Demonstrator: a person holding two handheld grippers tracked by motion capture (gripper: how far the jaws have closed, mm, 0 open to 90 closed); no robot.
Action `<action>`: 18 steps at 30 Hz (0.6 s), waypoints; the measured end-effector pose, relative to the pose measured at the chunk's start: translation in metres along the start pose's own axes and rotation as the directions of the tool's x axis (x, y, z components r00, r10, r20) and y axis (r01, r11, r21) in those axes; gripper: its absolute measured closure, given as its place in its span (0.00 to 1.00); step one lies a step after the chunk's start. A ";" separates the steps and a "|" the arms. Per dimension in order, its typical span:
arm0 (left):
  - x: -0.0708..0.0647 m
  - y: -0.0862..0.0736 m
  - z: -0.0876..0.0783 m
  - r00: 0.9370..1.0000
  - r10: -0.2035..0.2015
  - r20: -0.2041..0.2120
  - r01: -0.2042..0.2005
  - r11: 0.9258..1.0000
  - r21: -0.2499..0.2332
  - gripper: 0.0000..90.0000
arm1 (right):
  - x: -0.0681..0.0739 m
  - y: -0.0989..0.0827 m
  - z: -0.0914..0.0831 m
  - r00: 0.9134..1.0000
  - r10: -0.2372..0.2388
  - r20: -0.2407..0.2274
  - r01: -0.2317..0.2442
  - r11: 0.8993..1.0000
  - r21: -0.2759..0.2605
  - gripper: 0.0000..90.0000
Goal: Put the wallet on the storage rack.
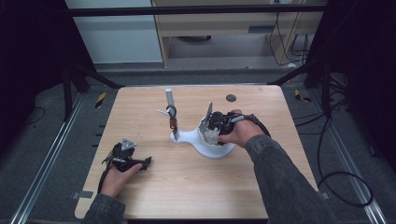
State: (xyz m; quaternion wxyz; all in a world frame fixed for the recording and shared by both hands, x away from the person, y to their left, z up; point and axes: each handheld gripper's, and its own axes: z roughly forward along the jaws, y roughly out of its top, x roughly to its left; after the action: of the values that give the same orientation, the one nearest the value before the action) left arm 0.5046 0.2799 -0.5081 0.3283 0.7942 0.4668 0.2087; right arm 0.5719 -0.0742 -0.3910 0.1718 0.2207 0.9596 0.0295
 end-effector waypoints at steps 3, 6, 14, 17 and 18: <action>0.000 0.000 0.000 1.000 0.000 0.000 0.000 1.000 0.000 0.01 | 0.000 0.001 0.001 1.000 -0.001 -0.001 0.001 1.000 0.001 0.34; 0.000 0.000 0.000 1.000 -0.002 0.000 0.002 1.000 -0.002 0.01 | 0.000 0.001 0.001 1.000 0.005 -0.002 -0.005 1.000 0.002 0.34; 0.000 0.000 0.000 1.000 -0.003 0.000 0.003 1.000 -0.002 0.01 | -0.001 0.001 0.002 1.000 0.007 -0.006 -0.007 1.000 0.000 0.34; 0.000 0.000 0.000 1.000 -0.003 0.000 0.003 1.000 -0.002 0.01 | -0.001 0.001 0.002 1.000 0.008 -0.006 -0.008 1.000 0.003 0.34; 0.000 0.000 0.000 1.000 -0.003 0.000 0.003 1.000 -0.002 0.01 | -0.001 0.001 0.002 1.000 0.009 -0.007 -0.009 1.000 0.001 0.34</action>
State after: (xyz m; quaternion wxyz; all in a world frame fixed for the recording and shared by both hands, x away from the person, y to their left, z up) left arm 0.5047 0.2795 -0.5083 0.3294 0.7932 0.4677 0.2087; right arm 0.5735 -0.0738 -0.3924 0.1681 0.2251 0.9593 0.0304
